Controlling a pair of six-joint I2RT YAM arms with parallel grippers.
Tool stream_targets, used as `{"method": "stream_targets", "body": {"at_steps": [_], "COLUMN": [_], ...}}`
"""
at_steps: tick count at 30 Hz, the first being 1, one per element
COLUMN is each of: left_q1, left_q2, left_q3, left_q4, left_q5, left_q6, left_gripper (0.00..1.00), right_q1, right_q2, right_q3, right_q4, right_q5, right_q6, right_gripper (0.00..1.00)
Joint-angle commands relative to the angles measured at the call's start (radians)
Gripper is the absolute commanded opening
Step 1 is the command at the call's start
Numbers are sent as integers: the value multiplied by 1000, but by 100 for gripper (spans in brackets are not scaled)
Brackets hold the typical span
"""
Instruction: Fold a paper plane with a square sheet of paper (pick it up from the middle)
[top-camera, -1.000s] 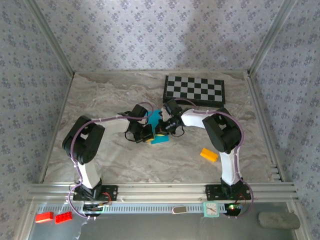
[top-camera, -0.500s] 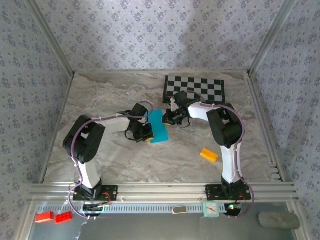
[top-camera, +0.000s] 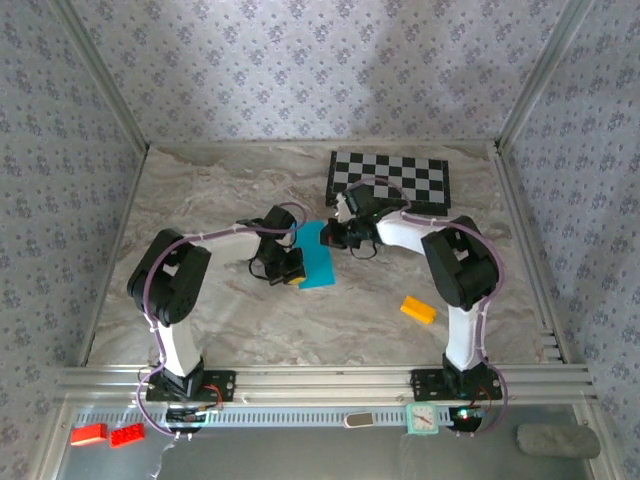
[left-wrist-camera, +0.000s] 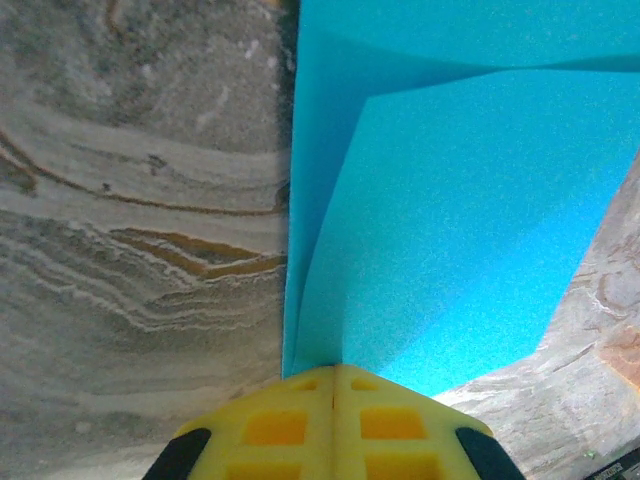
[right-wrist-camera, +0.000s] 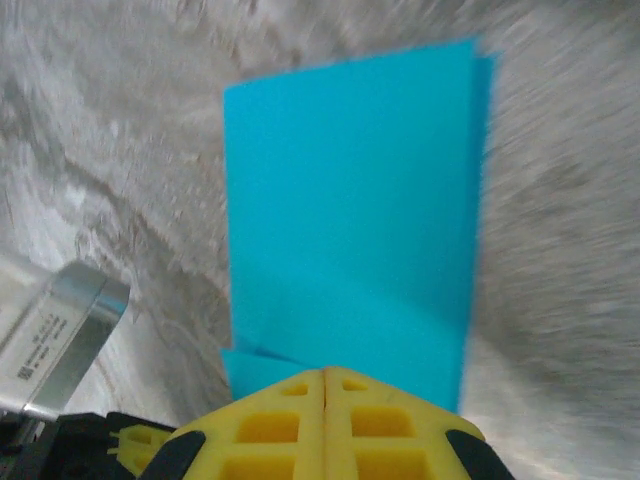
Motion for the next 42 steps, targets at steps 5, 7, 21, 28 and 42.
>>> {"method": "stream_targets", "body": {"at_steps": [5,7,21,28,42], "left_q1": [13,16,14,5,-53], "left_q2": [23,15,74,111,-57], "left_q3": [26,34,97,98,-57], "left_q4": [-54,-31,119,40,-181], "left_q5": [5,22,109,80,-33], "left_q6": [35,39,15,23,110], "left_gripper": [0,0,10,6,11], "right_q1": [17,15,14,15,0], "right_q2": [74,86,124,135,170], "right_q3": [2,4,-11,-56,-69], "right_q4": [-24,-44,-90,-90,-134], "right_q5": [-21,-14,36,53,129], "right_q6": [24,17,15,29,40], "right_gripper": [2,1,0,0,0]}}
